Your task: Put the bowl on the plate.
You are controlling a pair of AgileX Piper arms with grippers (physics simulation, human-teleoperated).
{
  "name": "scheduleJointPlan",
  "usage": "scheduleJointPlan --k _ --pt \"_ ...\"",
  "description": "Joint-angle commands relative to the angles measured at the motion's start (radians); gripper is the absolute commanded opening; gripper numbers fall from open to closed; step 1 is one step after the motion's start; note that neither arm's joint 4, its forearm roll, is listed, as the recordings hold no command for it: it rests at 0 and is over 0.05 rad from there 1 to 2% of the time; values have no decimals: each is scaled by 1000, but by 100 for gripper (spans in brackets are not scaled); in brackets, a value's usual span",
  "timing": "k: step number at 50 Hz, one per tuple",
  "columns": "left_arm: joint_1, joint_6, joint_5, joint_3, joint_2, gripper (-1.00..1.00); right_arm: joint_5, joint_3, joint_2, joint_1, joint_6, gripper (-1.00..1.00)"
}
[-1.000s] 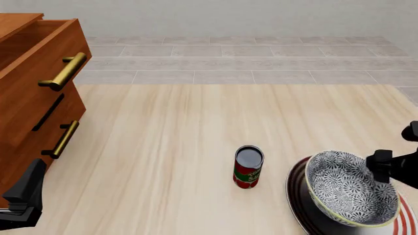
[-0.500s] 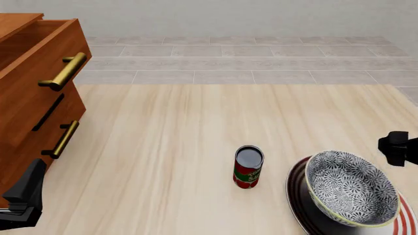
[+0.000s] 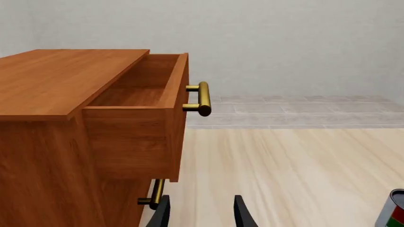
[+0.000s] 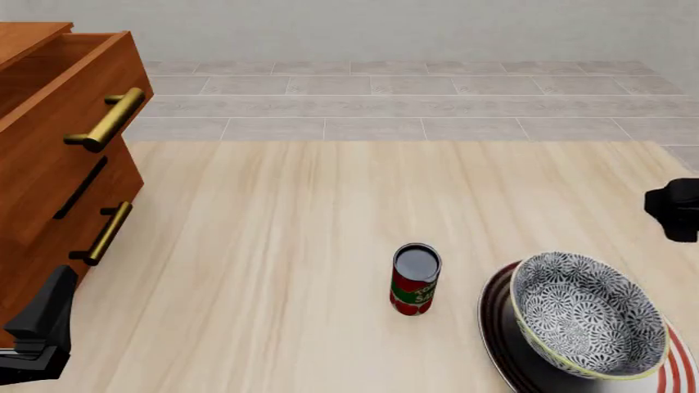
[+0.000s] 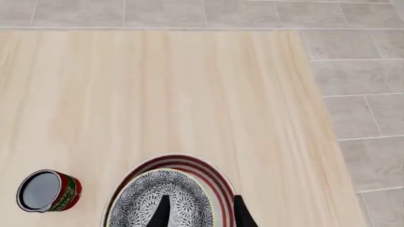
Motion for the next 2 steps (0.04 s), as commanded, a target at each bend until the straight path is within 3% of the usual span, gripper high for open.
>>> scheduleJointPlan --k 1,2 --pt "0 0 0 0 0 100 27 -71 -3 44 -11 100" --pt "0 0 0 0 0 100 32 -73 -7 46 -10 100"
